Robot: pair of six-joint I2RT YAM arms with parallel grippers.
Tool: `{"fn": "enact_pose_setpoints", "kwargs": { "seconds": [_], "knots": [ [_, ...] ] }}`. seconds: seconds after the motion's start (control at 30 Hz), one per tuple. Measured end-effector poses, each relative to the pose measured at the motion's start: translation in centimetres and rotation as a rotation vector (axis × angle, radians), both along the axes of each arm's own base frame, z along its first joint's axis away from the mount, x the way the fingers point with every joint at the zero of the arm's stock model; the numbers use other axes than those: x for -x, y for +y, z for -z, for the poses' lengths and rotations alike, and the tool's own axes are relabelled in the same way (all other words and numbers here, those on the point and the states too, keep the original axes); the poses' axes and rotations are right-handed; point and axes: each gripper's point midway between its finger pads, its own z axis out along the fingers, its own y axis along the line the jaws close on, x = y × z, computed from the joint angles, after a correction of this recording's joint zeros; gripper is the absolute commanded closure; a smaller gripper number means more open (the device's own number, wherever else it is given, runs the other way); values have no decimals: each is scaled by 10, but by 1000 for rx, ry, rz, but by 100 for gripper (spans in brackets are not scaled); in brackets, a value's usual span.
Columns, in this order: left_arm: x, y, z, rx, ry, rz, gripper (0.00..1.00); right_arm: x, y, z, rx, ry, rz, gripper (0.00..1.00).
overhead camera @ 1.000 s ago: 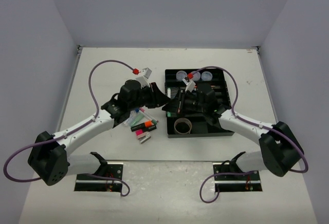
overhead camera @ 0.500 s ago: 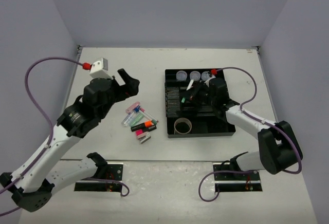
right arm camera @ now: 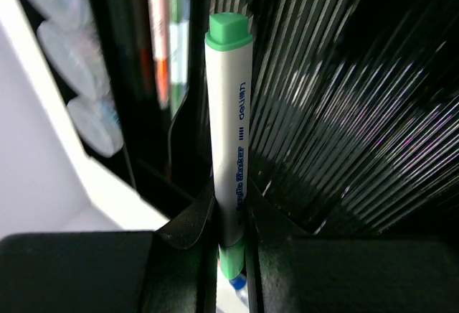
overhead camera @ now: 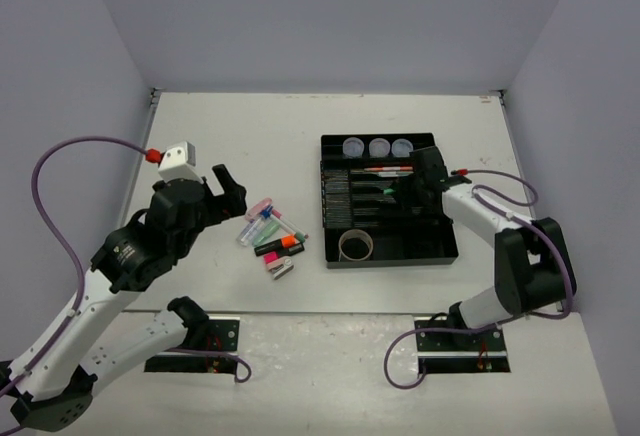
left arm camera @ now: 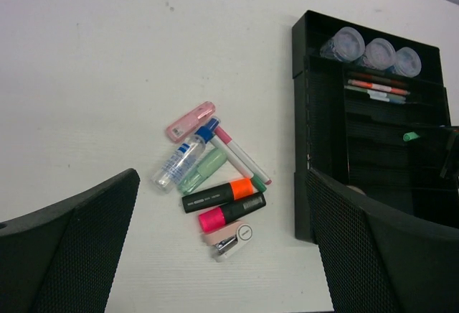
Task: Sort the stationery into containers
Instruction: Place the pen in the storage box.
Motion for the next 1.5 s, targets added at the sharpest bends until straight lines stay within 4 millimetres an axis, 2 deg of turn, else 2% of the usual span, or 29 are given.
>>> {"fn": "enact_pose_setpoints", "kwargs": {
  "seconds": [0.1, 0.3, 0.57, 0.73, 1.0, 1.17, 1.27, 1.37, 1.5],
  "knots": [
    [3, 1, 6, -9, 8, 8, 0, -8, -5, 12, 20, 55, 60, 100],
    [3, -4, 22, -20, 37, 33, 0, -24, -10, 22, 10, 99, 112, 100],
    [2, -13, 40, -37, 74, 76, 0, -54, -3, 10, 10, 66, 87, 100],
    [0, -16, 38, -28, 63, 86, 0, -53, 1, 21, -13, 103, 68, 100],
    [1, -16, 31, -19, 34, 99, 0, -53, 10, 32, -63, 97, 38, 94],
    [4, -17, 28, -11, 25, 116, 0, -50, 10, 37, -67, 97, 35, 83],
    [4, -17, 26, -8, 17, 119, 0, -49, 9, 39, -67, 99, 36, 82],
    [5, -18, 25, -7, 14, 129, 0, -48, 8, 40, -68, 101, 39, 76],
    [6, -19, 25, -8, 16, 144, 0, -49, 7, 40, -70, 98, 40, 72]
  ]
}}
